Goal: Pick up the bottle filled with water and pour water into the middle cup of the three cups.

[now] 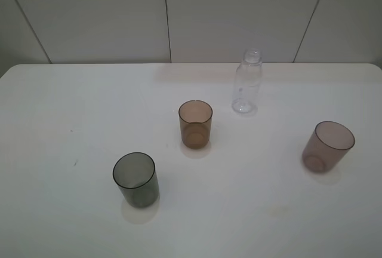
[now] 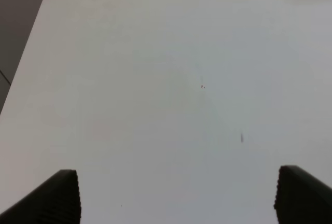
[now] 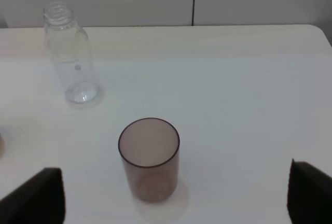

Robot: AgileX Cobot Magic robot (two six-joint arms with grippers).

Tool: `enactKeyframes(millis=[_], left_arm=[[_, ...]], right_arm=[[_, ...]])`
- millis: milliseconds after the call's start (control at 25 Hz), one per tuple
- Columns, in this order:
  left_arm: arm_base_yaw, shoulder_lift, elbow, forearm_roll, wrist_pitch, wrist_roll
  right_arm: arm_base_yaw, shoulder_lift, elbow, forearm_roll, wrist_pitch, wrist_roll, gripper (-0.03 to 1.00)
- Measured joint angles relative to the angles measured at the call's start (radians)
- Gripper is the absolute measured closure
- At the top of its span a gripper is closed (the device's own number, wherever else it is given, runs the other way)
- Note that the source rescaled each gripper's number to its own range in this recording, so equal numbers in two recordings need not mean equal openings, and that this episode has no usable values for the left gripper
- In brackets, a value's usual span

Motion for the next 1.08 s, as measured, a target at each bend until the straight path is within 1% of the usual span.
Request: enactKeyframes(millis=[200,1080], left_arm=[[0.0,0.0,0.0,0.0,0.0,0.0],[0.0,0.0,0.0,0.0,0.0,0.0]], right_arm=[[-0.014,0.0,0.0,0.0,0.0,0.0,-0.03],[-0.014,0.0,0.0,0.0,0.0,0.0,-0.03]])
